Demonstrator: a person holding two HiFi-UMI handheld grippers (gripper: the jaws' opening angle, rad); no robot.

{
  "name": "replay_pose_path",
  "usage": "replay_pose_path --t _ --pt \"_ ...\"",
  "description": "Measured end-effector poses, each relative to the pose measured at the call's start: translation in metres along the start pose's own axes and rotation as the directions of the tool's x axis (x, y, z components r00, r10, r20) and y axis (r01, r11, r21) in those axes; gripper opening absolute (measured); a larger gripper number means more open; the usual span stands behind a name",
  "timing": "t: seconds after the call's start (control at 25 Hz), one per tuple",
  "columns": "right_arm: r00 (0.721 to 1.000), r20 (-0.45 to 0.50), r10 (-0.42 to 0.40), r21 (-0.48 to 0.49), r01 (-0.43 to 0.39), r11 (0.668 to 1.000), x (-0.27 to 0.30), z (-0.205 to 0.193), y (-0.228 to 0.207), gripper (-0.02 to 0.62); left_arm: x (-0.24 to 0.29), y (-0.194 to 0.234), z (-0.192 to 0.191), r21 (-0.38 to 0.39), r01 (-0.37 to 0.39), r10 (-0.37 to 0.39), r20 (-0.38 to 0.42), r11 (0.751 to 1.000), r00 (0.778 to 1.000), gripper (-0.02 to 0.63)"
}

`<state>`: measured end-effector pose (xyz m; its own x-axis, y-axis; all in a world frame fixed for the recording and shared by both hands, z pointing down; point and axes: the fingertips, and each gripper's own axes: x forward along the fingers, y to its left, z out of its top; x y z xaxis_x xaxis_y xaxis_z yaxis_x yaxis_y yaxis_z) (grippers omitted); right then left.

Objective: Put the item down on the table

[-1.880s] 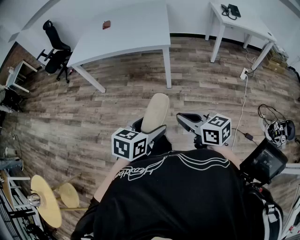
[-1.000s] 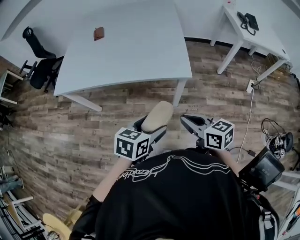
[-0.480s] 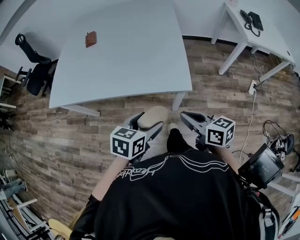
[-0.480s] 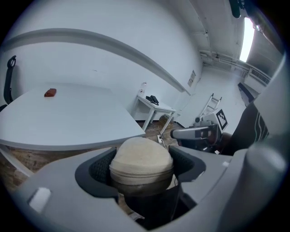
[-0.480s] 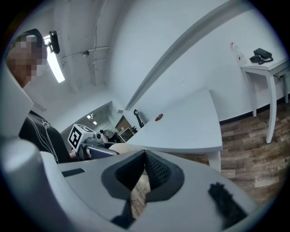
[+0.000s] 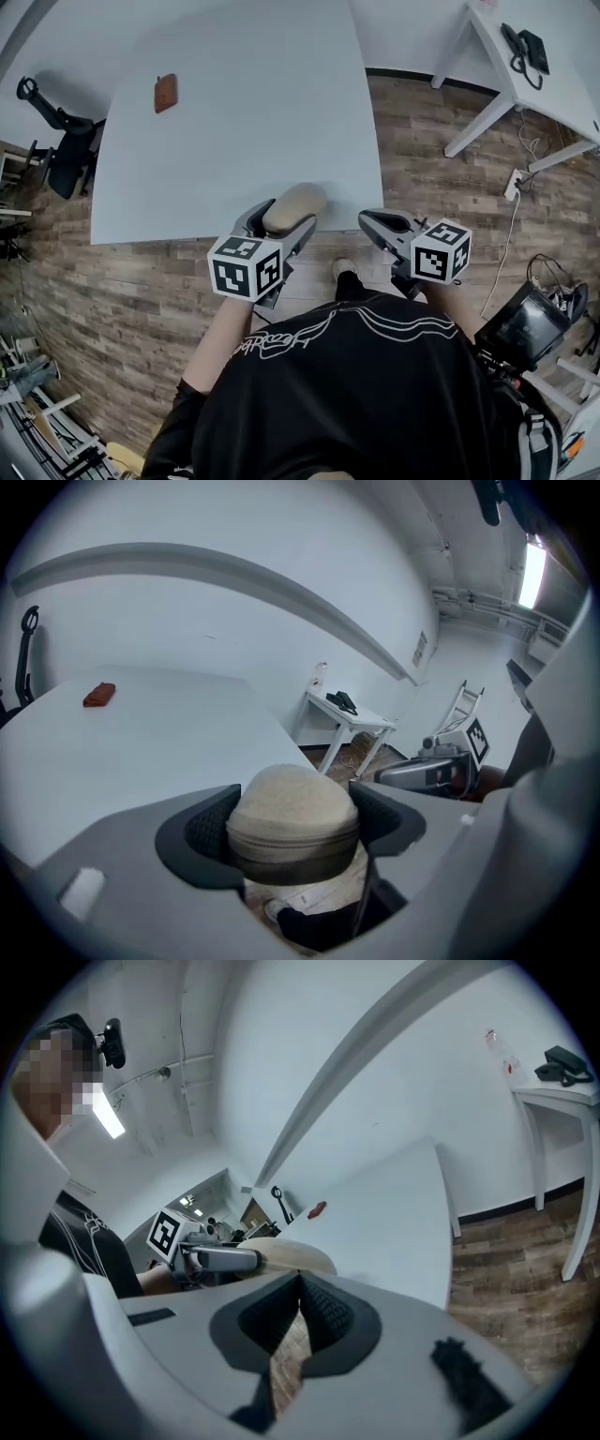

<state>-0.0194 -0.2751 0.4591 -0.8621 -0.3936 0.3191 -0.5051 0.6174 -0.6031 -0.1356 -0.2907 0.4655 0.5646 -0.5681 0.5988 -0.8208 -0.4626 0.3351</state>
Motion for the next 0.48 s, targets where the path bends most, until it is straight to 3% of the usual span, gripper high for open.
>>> replay_pose_path --t 0.36,0.48 --pt "0.999 -0.033 0.021 -0.019 -0.022 1.000 0.020 0.011 0.007 0.008 0.005 0.026 0.032 0.068 -0.070 0.065 0.071 0.995 0.995 0.368" --pt "0.998 -0.062 0.032 0.007 -0.031 0.999 0.030 0.021 -0.026 0.008 0.043 0.041 0.048 0.076 -0.086 0.082 0.063 0.993 0.995 0.368"
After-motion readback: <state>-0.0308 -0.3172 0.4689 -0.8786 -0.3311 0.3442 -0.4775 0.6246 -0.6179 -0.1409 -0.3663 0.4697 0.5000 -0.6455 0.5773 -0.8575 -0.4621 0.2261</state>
